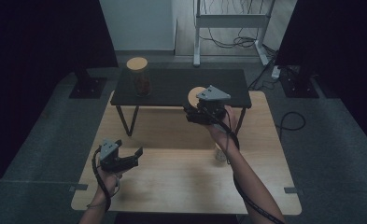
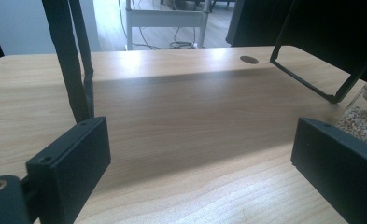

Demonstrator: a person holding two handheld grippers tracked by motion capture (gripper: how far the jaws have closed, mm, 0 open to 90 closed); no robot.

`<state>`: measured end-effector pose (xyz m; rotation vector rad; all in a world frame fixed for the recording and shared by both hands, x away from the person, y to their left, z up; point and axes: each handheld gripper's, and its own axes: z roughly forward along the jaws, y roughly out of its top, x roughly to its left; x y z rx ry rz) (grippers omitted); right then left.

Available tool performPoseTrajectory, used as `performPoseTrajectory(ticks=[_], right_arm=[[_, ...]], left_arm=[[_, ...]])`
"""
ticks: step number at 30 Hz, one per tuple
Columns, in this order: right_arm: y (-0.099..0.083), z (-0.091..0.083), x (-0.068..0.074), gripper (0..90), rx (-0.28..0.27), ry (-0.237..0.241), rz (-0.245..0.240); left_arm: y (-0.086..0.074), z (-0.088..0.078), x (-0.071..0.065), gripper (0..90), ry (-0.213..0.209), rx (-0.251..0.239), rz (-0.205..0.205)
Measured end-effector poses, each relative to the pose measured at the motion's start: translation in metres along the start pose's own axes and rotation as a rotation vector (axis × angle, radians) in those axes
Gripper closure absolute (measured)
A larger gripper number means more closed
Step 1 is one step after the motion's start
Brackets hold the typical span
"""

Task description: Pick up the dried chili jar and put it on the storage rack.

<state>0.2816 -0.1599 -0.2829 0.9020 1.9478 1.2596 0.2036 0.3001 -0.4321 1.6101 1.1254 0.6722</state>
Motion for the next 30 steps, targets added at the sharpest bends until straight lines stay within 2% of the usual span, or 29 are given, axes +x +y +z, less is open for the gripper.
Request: performPoseTrajectory(ticks=[16, 30], right_arm=[[0.01, 0.01, -0.008, 25.6, -0.011, -0.004, 0.002], [0.019, 0.029, -0.017, 25.6, -0.013, -0.013, 0.009]], left_arm=[[0.0, 0.0, 0.001, 4.4, 0.001, 0.0, -0.003], [0.0, -0.001, 0.003, 4.4, 0.005, -0.003, -0.011]])
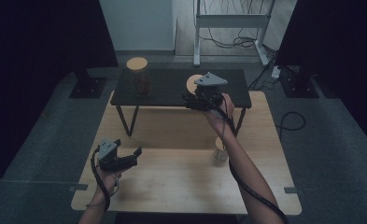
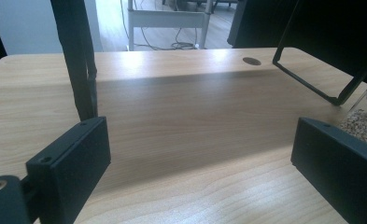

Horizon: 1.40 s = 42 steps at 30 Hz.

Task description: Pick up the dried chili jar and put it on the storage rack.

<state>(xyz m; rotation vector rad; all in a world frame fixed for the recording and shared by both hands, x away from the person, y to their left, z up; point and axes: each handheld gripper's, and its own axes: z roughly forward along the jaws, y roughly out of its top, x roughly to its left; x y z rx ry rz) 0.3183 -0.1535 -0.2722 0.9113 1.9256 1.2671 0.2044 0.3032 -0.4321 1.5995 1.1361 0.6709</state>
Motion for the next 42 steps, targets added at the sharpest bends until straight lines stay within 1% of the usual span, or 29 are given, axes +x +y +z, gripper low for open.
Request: performPoseTrajectory(ticks=[19, 25, 34, 42], right_arm=[[0.011, 0.031, -0.007, 25.6, 0.029, -0.009, 0.0], [0.01, 0.04, -0.01, 25.6, 0.037, -0.019, 0.011], [0.007, 0.054, -0.014, 25.6, 0.065, -0.03, 0.025], [0.003, 0.061, -0.018, 25.6, 0.071, -0.035, 0.034]], left_arm=[[0.0, 0.0, 0.003, 4.4, 0.002, -0.004, -0.008], [0.0, -0.001, 0.004, 4.4, 0.005, -0.009, -0.012], [0.0, -0.001, 0.004, 4.4, 0.004, -0.006, -0.007], [0.0, 0.0, 0.005, 4.4, 0.008, -0.004, -0.011]])
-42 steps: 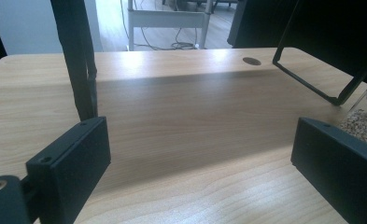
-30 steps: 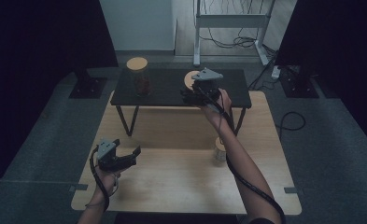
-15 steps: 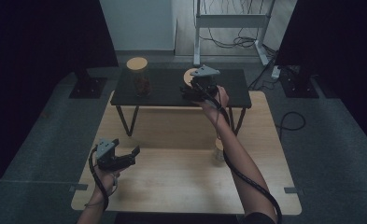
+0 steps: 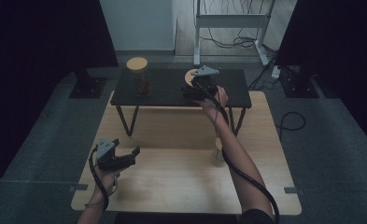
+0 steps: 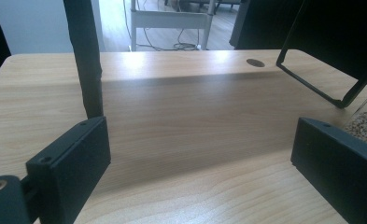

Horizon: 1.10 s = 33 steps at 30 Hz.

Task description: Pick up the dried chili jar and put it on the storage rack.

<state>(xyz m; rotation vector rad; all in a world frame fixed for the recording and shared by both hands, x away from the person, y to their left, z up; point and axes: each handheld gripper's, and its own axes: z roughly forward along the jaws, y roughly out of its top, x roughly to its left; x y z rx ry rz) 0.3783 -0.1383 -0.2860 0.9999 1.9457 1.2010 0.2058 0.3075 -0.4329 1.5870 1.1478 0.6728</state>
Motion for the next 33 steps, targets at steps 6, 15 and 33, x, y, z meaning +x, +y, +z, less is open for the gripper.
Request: performPoseTrajectory(ticks=[6, 15, 33], right_arm=[[-0.001, 0.005, -0.001, 25.5, 0.003, 0.004, -0.003], [-0.007, 0.011, -0.004, 25.5, 0.0, 0.007, 0.022], [-0.006, 0.019, -0.004, 22.2, 0.019, -0.008, 0.015]], left_arm=[[0.0, 0.001, 0.0, 4.4, 0.001, 0.005, 0.002], [-0.001, 0.002, 0.001, 4.4, 0.003, 0.009, 0.002], [-0.001, 0.004, 0.001, 4.4, 0.003, 0.018, 0.003]])
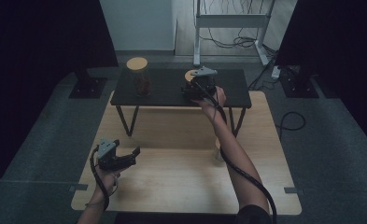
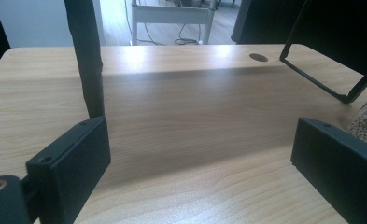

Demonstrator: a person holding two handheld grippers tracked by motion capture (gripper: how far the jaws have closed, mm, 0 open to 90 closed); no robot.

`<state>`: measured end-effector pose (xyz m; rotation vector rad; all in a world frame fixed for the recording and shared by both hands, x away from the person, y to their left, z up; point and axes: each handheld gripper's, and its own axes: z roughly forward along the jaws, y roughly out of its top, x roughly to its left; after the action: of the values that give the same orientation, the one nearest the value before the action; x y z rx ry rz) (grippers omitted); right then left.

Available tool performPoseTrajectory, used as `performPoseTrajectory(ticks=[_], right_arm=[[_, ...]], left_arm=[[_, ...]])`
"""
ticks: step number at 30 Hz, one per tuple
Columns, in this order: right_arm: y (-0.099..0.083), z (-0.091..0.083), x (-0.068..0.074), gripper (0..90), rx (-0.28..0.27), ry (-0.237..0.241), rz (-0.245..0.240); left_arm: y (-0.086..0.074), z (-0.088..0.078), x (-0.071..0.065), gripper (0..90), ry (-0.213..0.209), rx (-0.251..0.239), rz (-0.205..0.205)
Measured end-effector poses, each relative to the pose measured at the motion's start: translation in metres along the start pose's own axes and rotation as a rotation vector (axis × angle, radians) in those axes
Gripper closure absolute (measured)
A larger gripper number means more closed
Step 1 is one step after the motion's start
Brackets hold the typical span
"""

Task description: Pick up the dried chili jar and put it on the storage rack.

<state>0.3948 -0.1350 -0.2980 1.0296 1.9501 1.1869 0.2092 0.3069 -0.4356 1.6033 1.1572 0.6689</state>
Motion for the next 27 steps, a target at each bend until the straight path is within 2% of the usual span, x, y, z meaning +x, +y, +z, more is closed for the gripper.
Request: performPoseTrajectory(ticks=[8, 23, 27], right_arm=[[-0.002, 0.003, -0.001, 17.8, 0.005, 0.009, -0.006], [-0.007, -0.007, 0.011, 9.3, -0.032, -0.041, 0.006], [-0.009, -0.009, 0.013, 7.6, -0.048, -0.056, 0.021]], left_arm=[[0.0, 0.0, 0.001, 4.4, 0.0, -0.001, -0.003], [-0.001, -0.002, 0.003, 4.4, 0.002, -0.004, -0.005], [-0.002, -0.004, 0.004, 4.4, 0.008, -0.006, -0.007]])
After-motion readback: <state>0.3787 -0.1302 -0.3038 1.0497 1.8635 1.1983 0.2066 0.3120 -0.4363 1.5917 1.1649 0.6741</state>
